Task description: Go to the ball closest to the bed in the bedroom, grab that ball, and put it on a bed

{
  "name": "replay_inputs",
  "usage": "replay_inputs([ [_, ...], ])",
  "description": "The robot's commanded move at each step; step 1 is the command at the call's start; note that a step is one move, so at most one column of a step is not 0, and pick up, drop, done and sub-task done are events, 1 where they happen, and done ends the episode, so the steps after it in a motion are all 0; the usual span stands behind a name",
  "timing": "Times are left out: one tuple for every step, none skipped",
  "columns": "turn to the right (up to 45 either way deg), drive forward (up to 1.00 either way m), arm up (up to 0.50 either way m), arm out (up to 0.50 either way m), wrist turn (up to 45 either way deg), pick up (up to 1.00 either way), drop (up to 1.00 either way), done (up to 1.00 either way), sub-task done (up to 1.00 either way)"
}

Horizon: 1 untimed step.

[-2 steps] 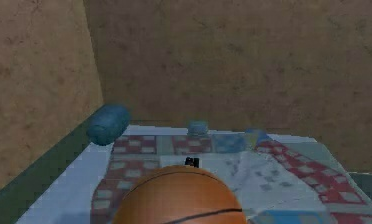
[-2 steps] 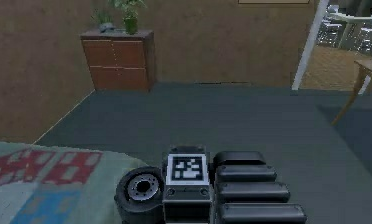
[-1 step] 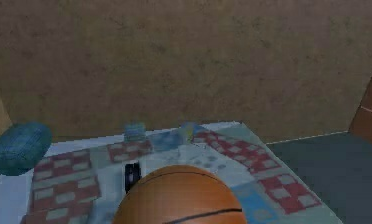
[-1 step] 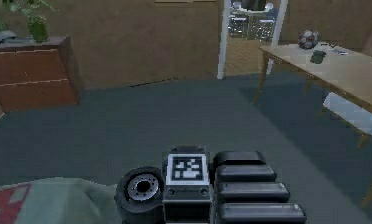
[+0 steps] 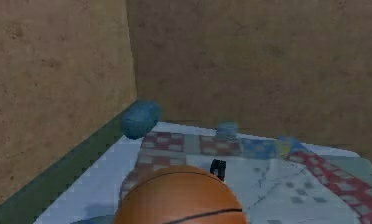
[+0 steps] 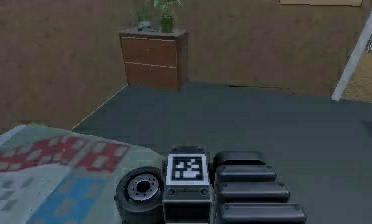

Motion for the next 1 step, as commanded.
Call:
replay_inputs([
  [39.0,0.00,0.00,0.00,0.0,0.00,0.00,0.00,0.00],
])
